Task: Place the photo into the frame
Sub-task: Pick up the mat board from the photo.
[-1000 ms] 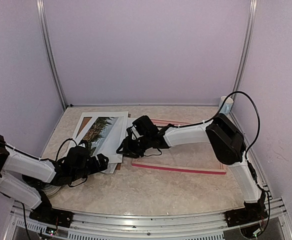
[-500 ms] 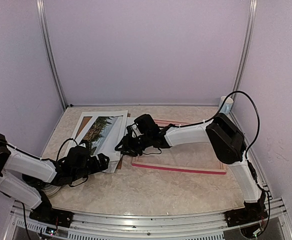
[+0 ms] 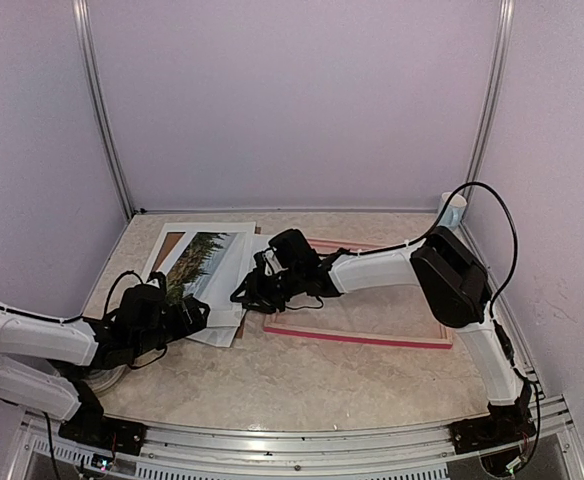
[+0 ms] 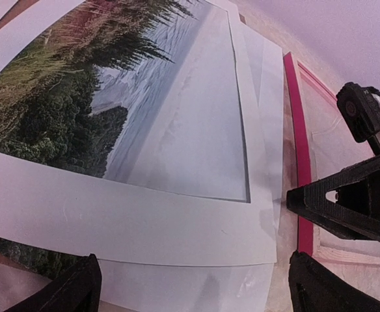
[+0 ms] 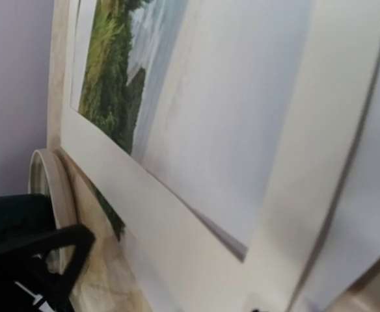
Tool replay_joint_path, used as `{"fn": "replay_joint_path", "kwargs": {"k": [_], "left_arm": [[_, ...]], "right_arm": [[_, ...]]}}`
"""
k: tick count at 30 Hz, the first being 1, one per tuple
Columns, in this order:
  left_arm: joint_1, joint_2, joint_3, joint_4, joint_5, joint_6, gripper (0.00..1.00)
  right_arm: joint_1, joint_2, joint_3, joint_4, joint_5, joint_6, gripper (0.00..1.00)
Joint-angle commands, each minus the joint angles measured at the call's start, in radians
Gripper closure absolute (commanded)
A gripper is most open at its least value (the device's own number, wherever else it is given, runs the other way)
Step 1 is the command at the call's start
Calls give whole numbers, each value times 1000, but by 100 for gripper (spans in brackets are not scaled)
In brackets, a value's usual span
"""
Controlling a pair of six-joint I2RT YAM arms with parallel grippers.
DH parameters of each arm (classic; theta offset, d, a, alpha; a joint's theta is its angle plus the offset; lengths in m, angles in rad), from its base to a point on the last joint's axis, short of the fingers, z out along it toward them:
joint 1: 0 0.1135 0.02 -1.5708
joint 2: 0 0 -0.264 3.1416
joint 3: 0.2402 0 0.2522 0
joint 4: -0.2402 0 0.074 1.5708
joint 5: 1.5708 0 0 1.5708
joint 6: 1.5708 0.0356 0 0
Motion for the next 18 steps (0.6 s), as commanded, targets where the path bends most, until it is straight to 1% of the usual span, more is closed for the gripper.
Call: {"fn": "replay_joint_path", "kwargs": {"k": [1, 6, 9, 13, 18], "left_arm": [[26, -32, -27, -21, 8, 17, 1], [56, -53, -36, 13, 20, 33, 1], [91, -30, -22, 14, 21, 46, 1], [136, 43, 16, 20, 24, 79, 1], [152, 146, 53, 42, 27, 96, 1]], "right_arm": [[-11, 20, -3, 8, 7, 1, 60], [-14, 22, -5, 7, 8, -1, 60], [-17, 26, -6, 12, 5, 2, 60], [-17, 28, -6, 13, 5, 5, 60], [-17, 25, 6, -10, 28, -10, 58]]}}
